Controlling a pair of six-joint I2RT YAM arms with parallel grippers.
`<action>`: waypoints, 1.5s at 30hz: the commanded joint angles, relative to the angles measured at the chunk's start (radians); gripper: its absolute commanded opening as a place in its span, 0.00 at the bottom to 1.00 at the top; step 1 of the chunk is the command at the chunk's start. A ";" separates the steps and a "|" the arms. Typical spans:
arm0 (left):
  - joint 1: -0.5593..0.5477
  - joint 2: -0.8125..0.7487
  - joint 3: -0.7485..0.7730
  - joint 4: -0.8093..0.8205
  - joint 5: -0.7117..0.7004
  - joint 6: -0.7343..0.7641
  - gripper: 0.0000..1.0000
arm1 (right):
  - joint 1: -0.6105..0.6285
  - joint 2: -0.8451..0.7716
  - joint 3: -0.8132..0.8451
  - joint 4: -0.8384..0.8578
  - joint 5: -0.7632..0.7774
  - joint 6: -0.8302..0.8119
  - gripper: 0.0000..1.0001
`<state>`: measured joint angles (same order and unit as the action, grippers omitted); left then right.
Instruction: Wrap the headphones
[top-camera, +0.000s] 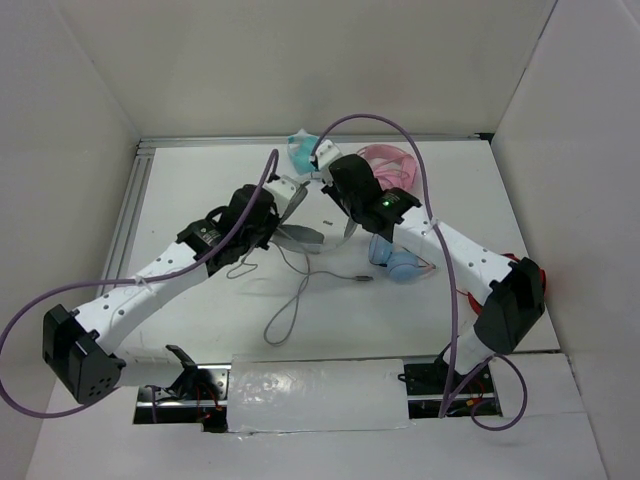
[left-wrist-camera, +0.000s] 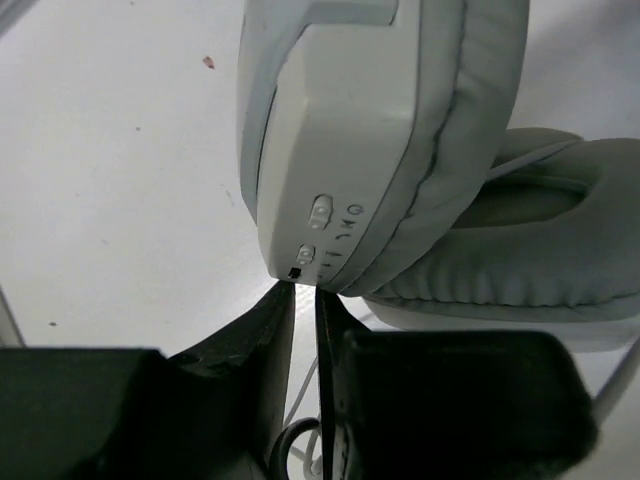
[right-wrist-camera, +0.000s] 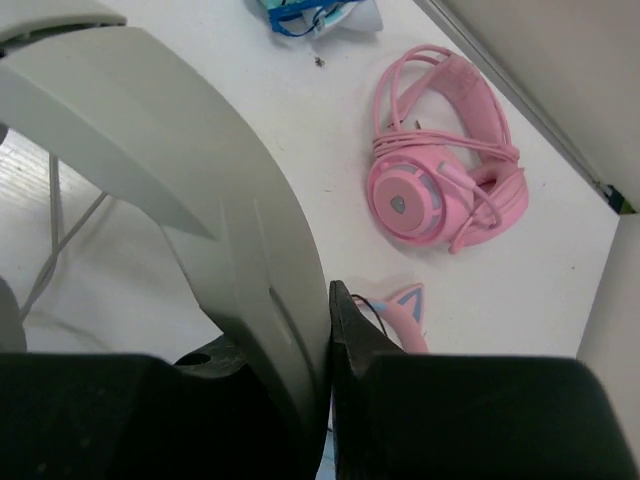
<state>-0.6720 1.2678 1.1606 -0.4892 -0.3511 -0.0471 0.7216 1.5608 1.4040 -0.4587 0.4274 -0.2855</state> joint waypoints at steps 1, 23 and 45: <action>0.015 -0.004 0.074 0.280 -0.135 0.218 0.35 | 0.036 -0.044 0.006 -0.202 -0.151 -0.215 0.00; 0.205 0.021 -0.022 0.603 0.230 0.248 0.50 | 0.007 -0.183 0.066 -0.378 -0.933 -0.335 0.00; 0.365 0.107 -0.289 0.838 0.918 -0.177 0.99 | -0.059 -0.213 0.550 -0.348 -0.678 0.423 0.00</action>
<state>-0.3077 1.3659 0.9081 0.1757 0.3431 -0.1642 0.6548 1.3392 1.8168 -0.8112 -0.1749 0.0242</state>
